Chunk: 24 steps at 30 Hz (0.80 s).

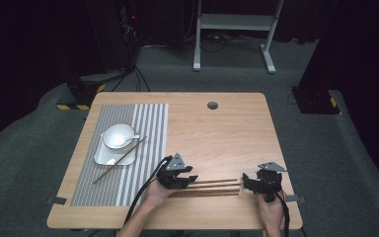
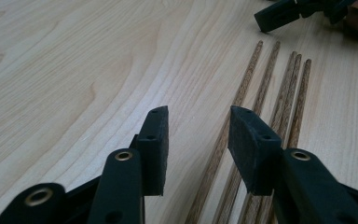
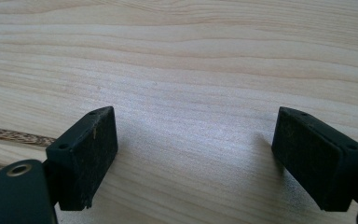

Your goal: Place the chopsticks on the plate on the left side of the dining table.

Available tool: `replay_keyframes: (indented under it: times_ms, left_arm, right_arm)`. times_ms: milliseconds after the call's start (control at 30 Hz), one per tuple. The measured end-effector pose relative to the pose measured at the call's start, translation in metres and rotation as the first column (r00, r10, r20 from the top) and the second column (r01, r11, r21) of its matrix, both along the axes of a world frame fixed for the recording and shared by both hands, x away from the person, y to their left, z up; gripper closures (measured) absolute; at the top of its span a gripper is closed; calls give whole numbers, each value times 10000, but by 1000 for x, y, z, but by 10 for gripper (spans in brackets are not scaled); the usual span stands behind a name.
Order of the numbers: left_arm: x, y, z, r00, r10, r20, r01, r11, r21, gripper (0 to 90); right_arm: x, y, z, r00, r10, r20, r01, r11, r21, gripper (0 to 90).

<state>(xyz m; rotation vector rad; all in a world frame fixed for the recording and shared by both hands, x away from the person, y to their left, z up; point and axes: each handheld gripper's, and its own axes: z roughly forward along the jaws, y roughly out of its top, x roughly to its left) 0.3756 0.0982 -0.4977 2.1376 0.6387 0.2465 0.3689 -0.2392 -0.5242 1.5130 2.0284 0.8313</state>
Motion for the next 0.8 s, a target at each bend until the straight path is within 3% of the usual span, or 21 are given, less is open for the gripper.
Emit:
replay_keyframes:
  times_ms: [433, 800]
  left_arm:
    - [3, -18, -3, 9989, -460, -81, 463, 9980, 439, 627]
    - [5, -23, -6, 9981, -605, -132, 613, 9955, 717, 655]
  right_arm:
    - [0, 0, 0, 10000, 2, 1, -2, 10000, 0, 137]
    - [0, 0, 0, 10000, 8, -4, -8, 10000, 2, 138]
